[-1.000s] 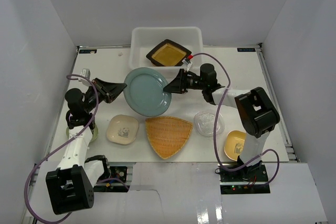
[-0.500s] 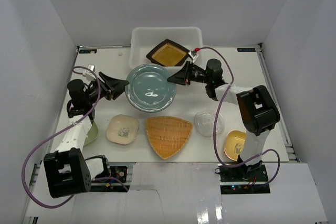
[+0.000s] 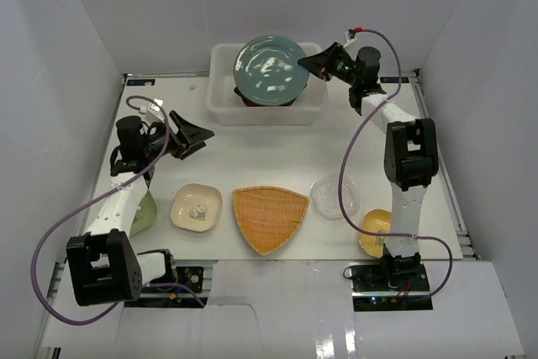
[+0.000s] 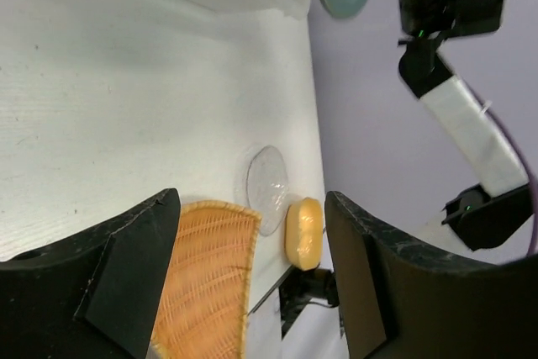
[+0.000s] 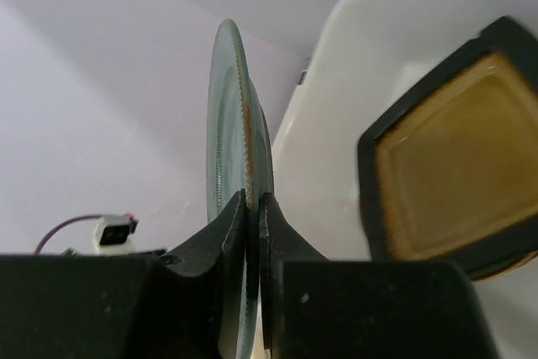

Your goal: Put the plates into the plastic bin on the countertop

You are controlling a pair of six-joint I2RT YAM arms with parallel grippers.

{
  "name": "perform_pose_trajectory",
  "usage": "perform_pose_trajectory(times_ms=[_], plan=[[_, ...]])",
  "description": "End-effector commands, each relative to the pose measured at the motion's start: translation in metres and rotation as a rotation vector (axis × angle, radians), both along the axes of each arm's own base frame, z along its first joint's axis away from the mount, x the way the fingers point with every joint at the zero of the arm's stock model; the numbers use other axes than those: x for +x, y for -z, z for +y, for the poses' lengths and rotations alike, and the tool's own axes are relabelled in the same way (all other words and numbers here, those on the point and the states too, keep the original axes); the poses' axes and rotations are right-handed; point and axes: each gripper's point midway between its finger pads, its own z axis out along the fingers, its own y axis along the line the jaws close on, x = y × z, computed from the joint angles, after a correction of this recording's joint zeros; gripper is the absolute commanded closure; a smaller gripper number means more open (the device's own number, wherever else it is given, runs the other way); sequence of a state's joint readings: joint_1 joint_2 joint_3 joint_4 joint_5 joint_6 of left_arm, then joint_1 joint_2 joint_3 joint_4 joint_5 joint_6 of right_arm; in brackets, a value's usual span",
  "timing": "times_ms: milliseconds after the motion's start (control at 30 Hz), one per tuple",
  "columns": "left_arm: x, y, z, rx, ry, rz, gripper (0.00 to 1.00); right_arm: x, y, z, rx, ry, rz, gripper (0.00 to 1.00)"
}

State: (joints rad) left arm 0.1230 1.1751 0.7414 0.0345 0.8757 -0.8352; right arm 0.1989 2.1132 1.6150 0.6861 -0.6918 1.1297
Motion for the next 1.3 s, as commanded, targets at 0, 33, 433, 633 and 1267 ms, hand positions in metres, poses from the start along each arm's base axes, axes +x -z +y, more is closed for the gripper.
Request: perform_pose_trajectory(times_ms=[0, 33, 433, 633, 1267], plan=[[0.0, 0.021, -0.019, 0.113, 0.066, 0.044, 0.2, 0.036, -0.012, 0.004, -0.049, 0.089, -0.025, 0.92], [-0.004, 0.022, -0.039, 0.137, 0.134, 0.031, 0.2, 0.046, 0.012, 0.006, -0.075, 0.097, 0.032, 0.92], [-0.001, 0.101, -0.077, 0.569, 0.2, 0.168, 0.14, 0.095, 0.059, 0.008, -0.163, 0.158, 0.083, 0.92], [-0.015, 0.137, -0.077, 0.708, 0.274, 0.237, 0.07, 0.087, 0.08, 0.006, -0.25, 0.184, 0.099, 0.52], [-0.074, 0.154, -0.098, 0.671, 0.581, 0.274, 0.13, 0.055, 0.01, -0.006, -0.387, 0.123, -0.135, 0.1]])
